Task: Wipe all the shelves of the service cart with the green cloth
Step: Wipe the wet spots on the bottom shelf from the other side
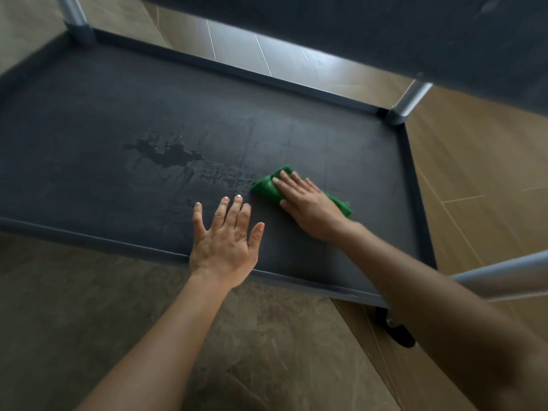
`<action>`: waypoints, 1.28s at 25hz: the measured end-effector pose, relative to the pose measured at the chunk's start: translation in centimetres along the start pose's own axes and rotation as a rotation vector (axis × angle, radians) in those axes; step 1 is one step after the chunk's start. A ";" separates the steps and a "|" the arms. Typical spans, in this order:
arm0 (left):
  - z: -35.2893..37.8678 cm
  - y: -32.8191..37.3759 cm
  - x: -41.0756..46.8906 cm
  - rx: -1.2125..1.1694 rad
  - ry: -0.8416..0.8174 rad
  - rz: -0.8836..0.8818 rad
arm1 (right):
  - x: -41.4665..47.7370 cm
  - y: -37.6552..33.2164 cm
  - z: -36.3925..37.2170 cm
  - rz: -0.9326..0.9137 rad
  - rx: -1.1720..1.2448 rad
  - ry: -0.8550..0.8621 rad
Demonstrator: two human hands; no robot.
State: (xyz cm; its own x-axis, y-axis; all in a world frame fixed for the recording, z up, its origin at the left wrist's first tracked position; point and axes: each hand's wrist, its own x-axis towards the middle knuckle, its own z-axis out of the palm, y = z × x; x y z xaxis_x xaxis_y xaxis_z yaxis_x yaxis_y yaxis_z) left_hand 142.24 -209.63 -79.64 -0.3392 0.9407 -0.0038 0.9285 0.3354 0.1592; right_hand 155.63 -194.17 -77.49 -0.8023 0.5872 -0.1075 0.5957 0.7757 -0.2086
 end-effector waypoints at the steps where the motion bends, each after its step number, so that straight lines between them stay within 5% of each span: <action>1: 0.0 0.0 0.0 -0.004 0.002 -0.003 | -2.2 -1.1 0.4 -0.050 0.003 -0.006; 6: -0.1 0.0 -0.2 -0.043 0.012 -0.017 | -9.5 -3.6 1.6 -0.212 0.039 -0.107; 10: -0.2 0.0 -0.4 -0.053 -0.001 -0.019 | -7.3 -1.9 1.1 -0.263 0.047 -0.116; 20: -0.3 0.0 -0.3 -0.028 -0.016 -0.008 | 9.2 4.2 -1.3 0.360 0.091 0.023; 25: -0.7 -0.6 -0.8 -0.025 -0.028 0.027 | 3.9 -1.5 0.5 0.204 0.122 0.058; 30: -2.4 -2.8 -0.6 -0.464 0.033 -0.030 | -2.2 -8.3 1.6 0.074 0.230 0.082; 32: -3.5 -5.0 -0.6 -0.468 0.127 -0.042 | -2.8 -10.4 1.8 0.071 0.265 0.073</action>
State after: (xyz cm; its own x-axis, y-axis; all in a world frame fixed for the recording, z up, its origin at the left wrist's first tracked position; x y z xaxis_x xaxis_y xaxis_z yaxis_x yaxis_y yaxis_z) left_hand 137.25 -212.06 -76.95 -0.4182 0.9032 0.0964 0.7558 0.2871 0.5886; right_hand 151.60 -204.26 -76.81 -0.7483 0.6604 -0.0626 0.6116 0.6502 -0.4508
